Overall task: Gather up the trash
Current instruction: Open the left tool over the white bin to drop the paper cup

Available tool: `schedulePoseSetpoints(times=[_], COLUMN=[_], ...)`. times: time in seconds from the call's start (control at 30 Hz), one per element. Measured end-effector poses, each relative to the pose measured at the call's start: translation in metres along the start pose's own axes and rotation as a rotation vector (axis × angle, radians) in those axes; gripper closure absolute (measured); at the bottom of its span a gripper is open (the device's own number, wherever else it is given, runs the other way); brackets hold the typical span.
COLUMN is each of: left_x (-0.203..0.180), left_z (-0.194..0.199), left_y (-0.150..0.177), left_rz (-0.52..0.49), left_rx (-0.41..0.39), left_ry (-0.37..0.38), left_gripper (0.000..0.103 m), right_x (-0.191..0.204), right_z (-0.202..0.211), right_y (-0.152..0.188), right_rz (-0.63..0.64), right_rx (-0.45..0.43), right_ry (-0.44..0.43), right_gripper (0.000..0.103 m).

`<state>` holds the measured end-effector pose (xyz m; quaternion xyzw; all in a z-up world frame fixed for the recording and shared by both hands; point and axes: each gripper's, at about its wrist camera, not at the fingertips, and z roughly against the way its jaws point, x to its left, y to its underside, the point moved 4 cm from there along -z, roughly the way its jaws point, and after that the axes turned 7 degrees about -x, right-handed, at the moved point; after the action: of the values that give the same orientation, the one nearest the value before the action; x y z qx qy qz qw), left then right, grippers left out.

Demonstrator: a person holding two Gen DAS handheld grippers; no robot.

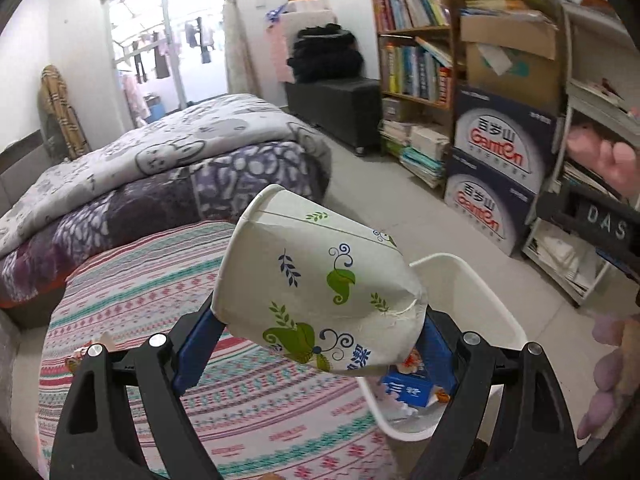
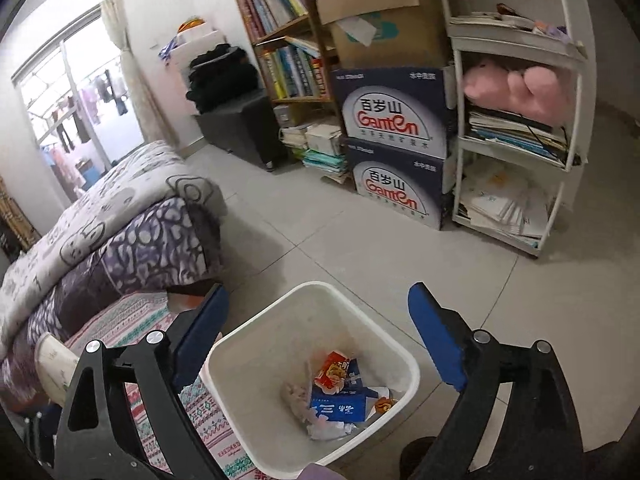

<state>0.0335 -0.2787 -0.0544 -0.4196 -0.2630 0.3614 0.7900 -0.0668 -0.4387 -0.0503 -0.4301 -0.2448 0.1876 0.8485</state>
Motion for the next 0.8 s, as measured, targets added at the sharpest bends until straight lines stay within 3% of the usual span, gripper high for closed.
schedulePoseSetpoints(times=[0.37,0.53,0.8], left_x=[-0.022,-0.025,-0.013], left_z=[-0.008,-0.01,-0.006], left_y=[0.004,0.005,0.008], left_rz=[0.005,0.035,0.069], left_rx=[0.039,0.07,0.081], left_ry=[0.097,0.18,0.22], left_gripper=[0.017,0.013,0.011], right_x=[-0.016,-0.016,-0.005], right_z=[0.0,-0.001,0.002], right_y=[-0.004,-0.004,0.0], right_rz=[-0.047,-0.053,-0.064], right_rx=[0.001,0.003,-0.001], right_ry=[0.017,0.016,-0.008], right_gripper=[0.014,0.012,0.01])
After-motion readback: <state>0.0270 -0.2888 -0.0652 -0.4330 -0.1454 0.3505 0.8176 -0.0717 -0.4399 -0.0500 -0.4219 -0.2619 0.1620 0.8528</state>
